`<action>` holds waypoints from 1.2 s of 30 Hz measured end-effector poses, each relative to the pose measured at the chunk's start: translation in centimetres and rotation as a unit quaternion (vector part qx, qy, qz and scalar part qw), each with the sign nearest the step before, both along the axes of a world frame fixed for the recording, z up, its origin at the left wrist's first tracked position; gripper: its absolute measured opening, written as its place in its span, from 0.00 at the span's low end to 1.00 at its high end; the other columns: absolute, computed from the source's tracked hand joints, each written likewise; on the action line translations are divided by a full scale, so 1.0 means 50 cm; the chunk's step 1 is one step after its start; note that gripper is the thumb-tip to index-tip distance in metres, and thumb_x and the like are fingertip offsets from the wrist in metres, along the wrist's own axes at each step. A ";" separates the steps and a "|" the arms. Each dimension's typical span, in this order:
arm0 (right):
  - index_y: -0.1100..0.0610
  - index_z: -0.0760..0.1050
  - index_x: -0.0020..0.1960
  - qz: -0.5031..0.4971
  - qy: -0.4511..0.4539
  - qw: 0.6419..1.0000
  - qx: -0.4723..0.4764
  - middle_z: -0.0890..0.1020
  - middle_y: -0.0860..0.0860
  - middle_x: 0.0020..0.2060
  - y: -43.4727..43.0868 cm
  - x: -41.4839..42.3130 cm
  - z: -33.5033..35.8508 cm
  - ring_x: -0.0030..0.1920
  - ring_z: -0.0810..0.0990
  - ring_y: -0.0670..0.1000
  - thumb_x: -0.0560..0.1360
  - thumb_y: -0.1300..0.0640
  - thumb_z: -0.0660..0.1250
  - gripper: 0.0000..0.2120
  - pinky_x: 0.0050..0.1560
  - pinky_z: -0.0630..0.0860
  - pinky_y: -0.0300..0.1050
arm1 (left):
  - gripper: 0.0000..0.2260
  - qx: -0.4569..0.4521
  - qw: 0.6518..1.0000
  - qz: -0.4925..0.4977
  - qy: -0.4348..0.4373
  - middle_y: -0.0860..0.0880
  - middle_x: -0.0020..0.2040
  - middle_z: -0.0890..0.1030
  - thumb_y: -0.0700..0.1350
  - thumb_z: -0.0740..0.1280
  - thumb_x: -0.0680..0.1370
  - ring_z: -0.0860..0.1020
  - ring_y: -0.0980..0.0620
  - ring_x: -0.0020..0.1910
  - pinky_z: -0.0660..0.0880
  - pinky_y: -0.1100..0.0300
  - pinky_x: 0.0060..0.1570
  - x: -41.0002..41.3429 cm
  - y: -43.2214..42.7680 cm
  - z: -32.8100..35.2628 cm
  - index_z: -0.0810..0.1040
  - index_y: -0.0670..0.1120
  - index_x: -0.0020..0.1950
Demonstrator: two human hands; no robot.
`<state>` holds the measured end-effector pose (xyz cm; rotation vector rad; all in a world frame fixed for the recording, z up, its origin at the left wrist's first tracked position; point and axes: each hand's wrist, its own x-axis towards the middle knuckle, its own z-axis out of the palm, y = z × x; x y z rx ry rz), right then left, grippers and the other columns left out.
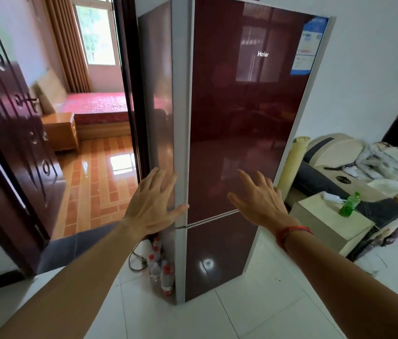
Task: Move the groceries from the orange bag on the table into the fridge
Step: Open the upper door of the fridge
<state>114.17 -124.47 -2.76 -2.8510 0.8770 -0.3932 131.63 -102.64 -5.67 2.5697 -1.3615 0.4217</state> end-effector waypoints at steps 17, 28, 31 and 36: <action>0.42 0.49 0.81 0.028 -0.009 0.999 0.026 0.56 0.59 0.80 -0.111 0.186 -0.006 0.77 0.60 0.62 0.78 0.33 0.59 0.37 0.72 0.63 0.63 | 0.43 -0.017 1.000 0.017 0.012 0.42 0.80 0.56 0.72 0.47 0.73 0.52 0.41 0.79 0.53 0.47 0.75 0.143 -0.115 0.012 0.56 0.45 0.80; 0.41 0.46 0.82 0.047 -0.023 0.997 0.058 0.54 0.59 0.80 -0.133 0.256 -0.017 0.78 0.58 0.62 0.78 0.34 0.60 0.39 0.73 0.63 0.63 | 0.32 -0.235 0.954 0.026 0.185 0.45 0.78 0.60 0.56 0.63 0.80 0.63 0.45 0.75 0.62 0.57 0.65 0.165 -0.209 0.112 0.54 0.48 0.79; 0.41 0.42 0.82 0.061 -0.032 0.994 0.083 0.51 0.61 0.80 -0.116 0.280 -0.019 0.79 0.56 0.63 0.78 0.35 0.61 0.41 0.73 0.62 0.65 | 0.26 -0.291 0.932 0.024 0.213 0.46 0.75 0.65 0.54 0.61 0.82 0.66 0.47 0.72 0.61 0.61 0.60 0.195 -0.231 0.156 0.59 0.51 0.78; 0.42 0.35 0.81 0.077 -0.058 0.988 0.118 0.44 0.64 0.81 -0.089 0.324 -0.026 0.79 0.55 0.66 0.78 0.36 0.62 0.44 0.73 0.63 0.66 | 0.28 -0.358 0.888 0.031 0.285 0.50 0.73 0.70 0.62 0.57 0.80 0.71 0.49 0.69 0.71 0.47 0.67 0.268 -0.251 0.202 0.58 0.55 0.78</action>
